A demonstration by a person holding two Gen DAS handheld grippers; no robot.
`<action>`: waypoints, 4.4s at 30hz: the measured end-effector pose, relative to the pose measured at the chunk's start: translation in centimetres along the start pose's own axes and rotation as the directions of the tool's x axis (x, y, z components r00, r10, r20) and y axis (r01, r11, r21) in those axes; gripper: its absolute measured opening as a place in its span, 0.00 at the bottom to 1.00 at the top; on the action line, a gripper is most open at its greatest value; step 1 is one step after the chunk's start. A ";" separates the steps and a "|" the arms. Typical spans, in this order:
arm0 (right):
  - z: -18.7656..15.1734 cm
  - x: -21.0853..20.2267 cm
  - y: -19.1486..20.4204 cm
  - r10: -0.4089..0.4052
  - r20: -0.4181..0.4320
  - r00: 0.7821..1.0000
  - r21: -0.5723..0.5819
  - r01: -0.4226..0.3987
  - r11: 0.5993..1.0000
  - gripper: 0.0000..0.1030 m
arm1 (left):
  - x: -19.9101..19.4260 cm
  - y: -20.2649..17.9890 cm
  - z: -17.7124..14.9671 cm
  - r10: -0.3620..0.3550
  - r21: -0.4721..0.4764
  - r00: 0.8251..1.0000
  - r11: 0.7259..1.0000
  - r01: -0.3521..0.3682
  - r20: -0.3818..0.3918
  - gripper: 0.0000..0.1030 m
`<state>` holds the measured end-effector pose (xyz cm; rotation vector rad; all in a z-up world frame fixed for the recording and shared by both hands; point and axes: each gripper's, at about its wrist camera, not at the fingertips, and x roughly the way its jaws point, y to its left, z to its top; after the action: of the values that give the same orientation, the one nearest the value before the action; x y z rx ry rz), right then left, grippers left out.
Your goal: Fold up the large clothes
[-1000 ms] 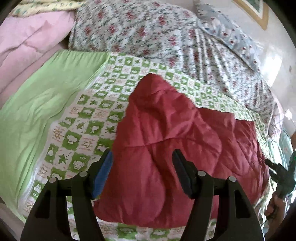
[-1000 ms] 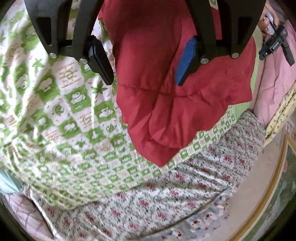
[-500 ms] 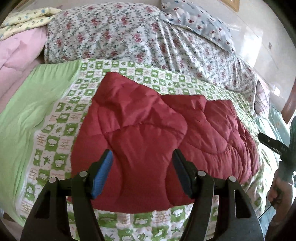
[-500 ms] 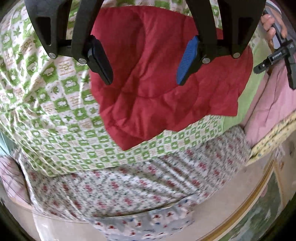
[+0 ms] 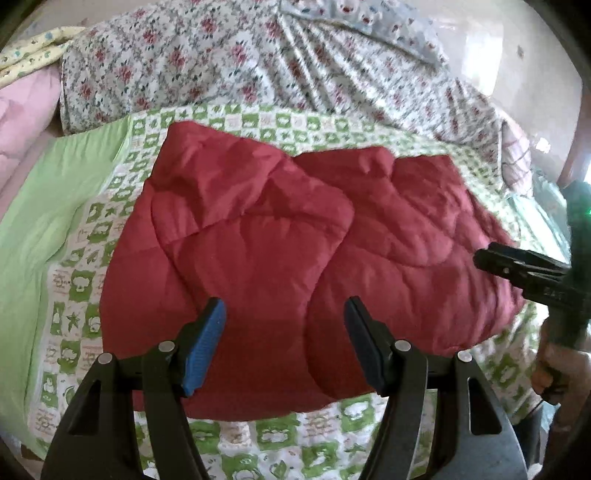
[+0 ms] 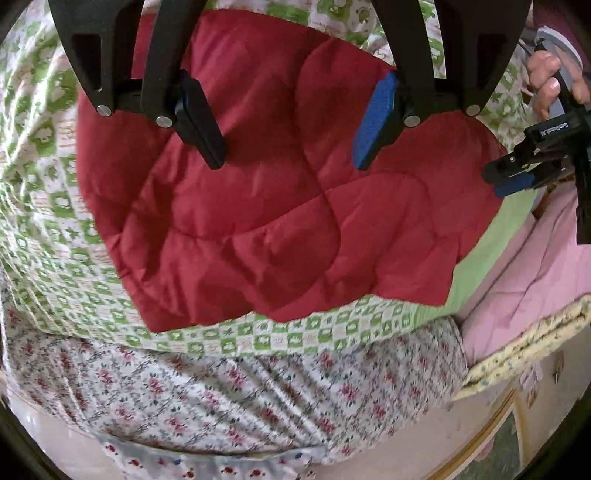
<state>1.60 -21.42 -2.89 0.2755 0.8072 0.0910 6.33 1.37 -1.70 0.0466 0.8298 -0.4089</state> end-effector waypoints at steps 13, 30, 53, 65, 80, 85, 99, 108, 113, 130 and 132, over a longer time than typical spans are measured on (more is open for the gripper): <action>2.4 4.3 -1.5 -0.113 -0.045 0.993 -0.017 0.113 0.993 0.71 | 4.6 2.2 1.5 0.051 -0.080 0.998 0.995 -0.054 -0.034 0.68; 4.9 8.2 -9.0 -0.084 -0.061 0.995 0.252 0.097 0.963 0.72 | 10.0 5.3 6.6 0.148 -0.210 0.983 0.963 -0.169 -0.112 0.70; 4.1 8.7 -11.0 -0.088 -0.027 0.996 0.333 0.092 0.938 0.72 | 5.6 6.1 5.5 0.117 -0.261 0.990 0.956 -0.134 -0.079 0.70; 3.7 5.5 -9.6 -0.109 0.016 0.994 0.312 0.099 0.945 0.73 | 4.5 2.0 0.5 0.096 -0.110 0.988 0.988 -0.109 -0.118 0.71; -2.6 2.5 -1.5 -0.165 -0.052 0.985 -0.019 0.164 0.986 0.78 | 4.9 1.6 -0.6 0.123 -0.080 0.987 0.988 -0.131 -0.101 0.73; -2.5 3.0 -2.0 -0.162 -0.068 0.984 0.007 0.163 0.987 0.82 | 5.2 1.5 -1.1 0.140 -0.066 0.986 0.987 -0.147 -0.090 0.74; -3.1 2.7 -2.0 -0.156 -0.076 0.985 0.023 0.158 0.987 0.82 | 4.1 0.8 -1.0 0.186 -0.052 0.976 0.980 -0.193 -0.112 0.74; -2.7 1.9 -1.7 -0.148 -0.078 0.986 0.033 0.151 0.988 0.82 | 3.3 0.6 -1.1 0.198 -0.034 0.973 0.979 -0.203 -0.117 0.73; -0.5 -0.5 -1.0 -0.110 -0.020 0.994 0.028 0.111 0.993 0.82 | 2.6 0.7 -0.3 0.189 -0.018 0.977 0.981 -0.192 -0.102 0.73; 4.2 7.1 -4.4 -0.099 -0.104 0.990 0.109 0.110 0.988 0.82 | 7.1 1.1 3.8 0.199 0.007 0.970 0.980 -0.200 -0.142 0.75; 4.1 7.4 -4.6 -0.099 -0.104 0.990 0.113 0.110 0.988 0.82 | 7.4 1.2 3.8 0.202 0.010 0.969 0.979 -0.203 -0.142 0.76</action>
<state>9.58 -25.31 -6.63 0.3418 0.9253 -0.0423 13.91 -0.78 -4.57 0.1570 0.9573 -0.2123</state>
